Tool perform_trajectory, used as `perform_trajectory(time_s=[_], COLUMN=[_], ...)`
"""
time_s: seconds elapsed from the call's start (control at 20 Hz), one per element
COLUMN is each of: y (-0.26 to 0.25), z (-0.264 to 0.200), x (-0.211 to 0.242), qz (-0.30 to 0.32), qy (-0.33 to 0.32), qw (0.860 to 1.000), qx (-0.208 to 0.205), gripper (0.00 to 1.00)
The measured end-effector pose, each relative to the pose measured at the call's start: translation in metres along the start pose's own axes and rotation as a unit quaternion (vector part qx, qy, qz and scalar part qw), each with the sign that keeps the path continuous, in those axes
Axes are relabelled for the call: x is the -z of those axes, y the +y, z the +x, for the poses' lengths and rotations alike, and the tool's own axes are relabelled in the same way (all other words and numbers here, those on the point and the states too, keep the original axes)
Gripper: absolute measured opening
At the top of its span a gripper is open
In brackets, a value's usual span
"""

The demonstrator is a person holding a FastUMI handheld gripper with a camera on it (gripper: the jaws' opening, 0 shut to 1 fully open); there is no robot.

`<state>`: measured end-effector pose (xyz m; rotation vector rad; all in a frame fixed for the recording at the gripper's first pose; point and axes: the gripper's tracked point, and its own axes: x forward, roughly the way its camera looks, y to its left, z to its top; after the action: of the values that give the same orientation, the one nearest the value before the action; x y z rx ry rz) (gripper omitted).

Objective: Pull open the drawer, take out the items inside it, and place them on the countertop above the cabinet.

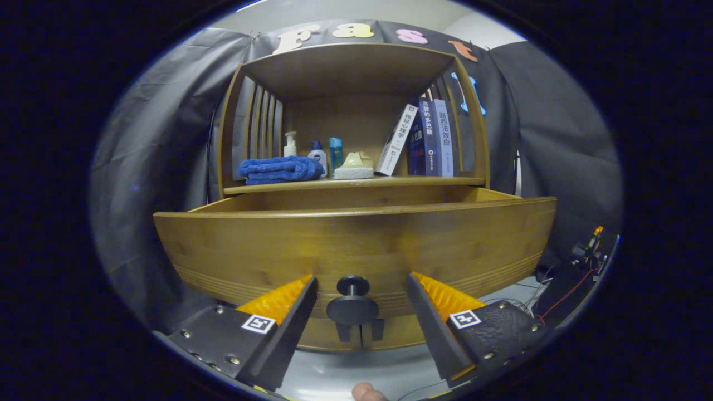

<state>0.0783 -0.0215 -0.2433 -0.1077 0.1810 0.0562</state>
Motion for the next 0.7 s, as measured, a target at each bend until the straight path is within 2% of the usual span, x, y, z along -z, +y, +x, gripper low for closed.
perform_trajectory(time_s=[0.25,0.7], y=[0.007,0.009], z=[0.027,0.064], x=[-0.015,-0.017], qz=[0.003,0.017], qy=[0.001,0.03], qw=[1.0,0.999], qx=[0.011,0.007], gripper=[0.98,0.98])
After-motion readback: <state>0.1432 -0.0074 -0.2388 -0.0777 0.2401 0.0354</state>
